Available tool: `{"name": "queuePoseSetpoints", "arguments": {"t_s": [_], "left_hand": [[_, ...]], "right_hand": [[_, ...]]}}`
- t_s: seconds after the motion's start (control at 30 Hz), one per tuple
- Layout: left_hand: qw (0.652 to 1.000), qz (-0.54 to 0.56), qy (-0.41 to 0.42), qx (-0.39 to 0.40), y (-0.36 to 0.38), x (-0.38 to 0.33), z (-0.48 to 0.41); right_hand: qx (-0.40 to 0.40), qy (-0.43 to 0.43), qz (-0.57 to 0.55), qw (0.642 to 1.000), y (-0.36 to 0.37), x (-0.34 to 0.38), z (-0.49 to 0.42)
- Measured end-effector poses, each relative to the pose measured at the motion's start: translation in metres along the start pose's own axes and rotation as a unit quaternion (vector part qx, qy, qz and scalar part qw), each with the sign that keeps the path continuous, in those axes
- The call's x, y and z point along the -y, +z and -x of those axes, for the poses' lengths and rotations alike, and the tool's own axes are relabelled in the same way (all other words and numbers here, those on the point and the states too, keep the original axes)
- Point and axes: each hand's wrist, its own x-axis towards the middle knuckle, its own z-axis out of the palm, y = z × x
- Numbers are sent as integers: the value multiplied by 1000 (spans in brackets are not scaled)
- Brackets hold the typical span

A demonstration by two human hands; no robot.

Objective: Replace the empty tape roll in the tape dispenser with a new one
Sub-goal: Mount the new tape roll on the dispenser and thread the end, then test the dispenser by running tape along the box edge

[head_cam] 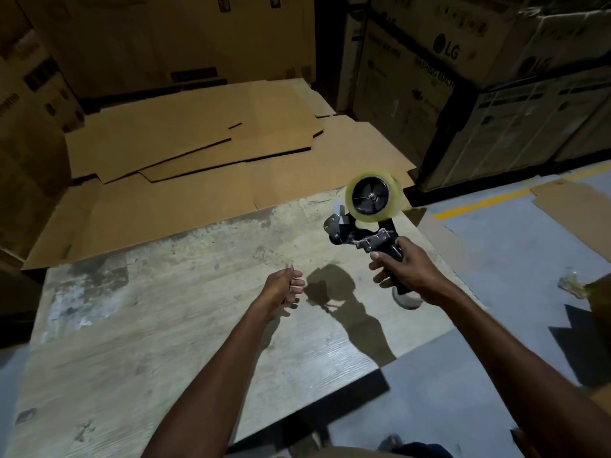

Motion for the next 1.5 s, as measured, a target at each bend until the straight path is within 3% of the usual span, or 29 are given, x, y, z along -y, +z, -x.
{"name": "queuePoseSetpoints", "arguments": {"t_s": [0.23,0.4,0.63,0.73,0.83,1.0,1.13,1.27,1.5], "left_hand": [[995,-49,75,-45,17,-25,21],[994,-44,93,-47,38,-21,47],[989,-70,113,-67,72,-12,94],[990,-102,73,-64,85,3,122],[991,-123,4,-48,92,22,146],[988,-4,-148,36,108,45,187],[969,68,-216,94,132,56,212],[965,57,-221,126,153,63,235],[976,42,-187,107,165,74,240]], "right_hand": [[-60,30,-56,996,-33,20,19],[-103,28,32,994,-46,26,46],[-54,62,-37,996,-63,15,88],[25,117,-79,990,-71,5,105],[77,102,-82,988,-78,-7,123],[94,46,-61,993,-87,-22,160],[66,15,-35,997,-90,-30,191],[42,-23,-7,999,-93,-44,215],[31,-23,-44,998,-112,-74,239]]}}
